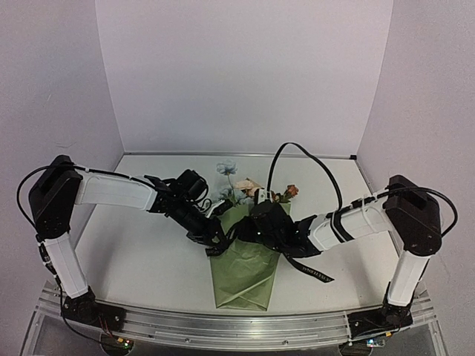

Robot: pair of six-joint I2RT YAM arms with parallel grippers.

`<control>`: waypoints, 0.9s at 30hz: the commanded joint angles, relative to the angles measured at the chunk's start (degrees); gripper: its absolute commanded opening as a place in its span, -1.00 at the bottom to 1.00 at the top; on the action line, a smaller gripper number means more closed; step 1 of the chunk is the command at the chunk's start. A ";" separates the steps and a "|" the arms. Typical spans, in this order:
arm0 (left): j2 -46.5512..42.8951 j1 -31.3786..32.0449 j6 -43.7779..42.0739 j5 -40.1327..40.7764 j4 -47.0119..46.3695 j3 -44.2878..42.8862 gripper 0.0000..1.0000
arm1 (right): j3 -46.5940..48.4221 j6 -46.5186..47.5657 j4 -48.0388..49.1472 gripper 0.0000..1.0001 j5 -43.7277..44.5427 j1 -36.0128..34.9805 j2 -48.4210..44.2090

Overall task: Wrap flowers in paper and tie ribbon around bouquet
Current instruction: Cross the ribbon over the folded bouquet.

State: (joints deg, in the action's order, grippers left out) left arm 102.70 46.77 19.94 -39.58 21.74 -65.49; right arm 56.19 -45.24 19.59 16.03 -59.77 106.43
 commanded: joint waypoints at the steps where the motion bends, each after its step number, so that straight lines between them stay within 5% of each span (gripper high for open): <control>1: 2.03 -0.54 11.92 -5.97 -11.57 4.06 -0.87 | -2.45 -1.32 1.34 -1.00 5.81 -0.11 -1.11; 11: 3.59 -1.05 13.80 -4.61 -12.80 3.05 -0.81 | -1.39 -2.87 2.15 -1.00 1.73 0.15 -0.98; 20: 1.24 -1.50 14.49 -1.74 -12.82 3.66 -0.19 | -1.15 -3.41 2.83 -1.00 -1.54 -0.45 0.40; 27: -4.88 -3.43 13.46 1.89 -11.04 5.13 0.11 | 0.13 -3.63 2.82 -1.00 -5.26 -0.45 1.85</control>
State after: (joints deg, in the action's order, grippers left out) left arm 104.51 45.03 34.33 -40.41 10.70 -60.58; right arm 53.82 -48.44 20.77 13.17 -59.92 107.03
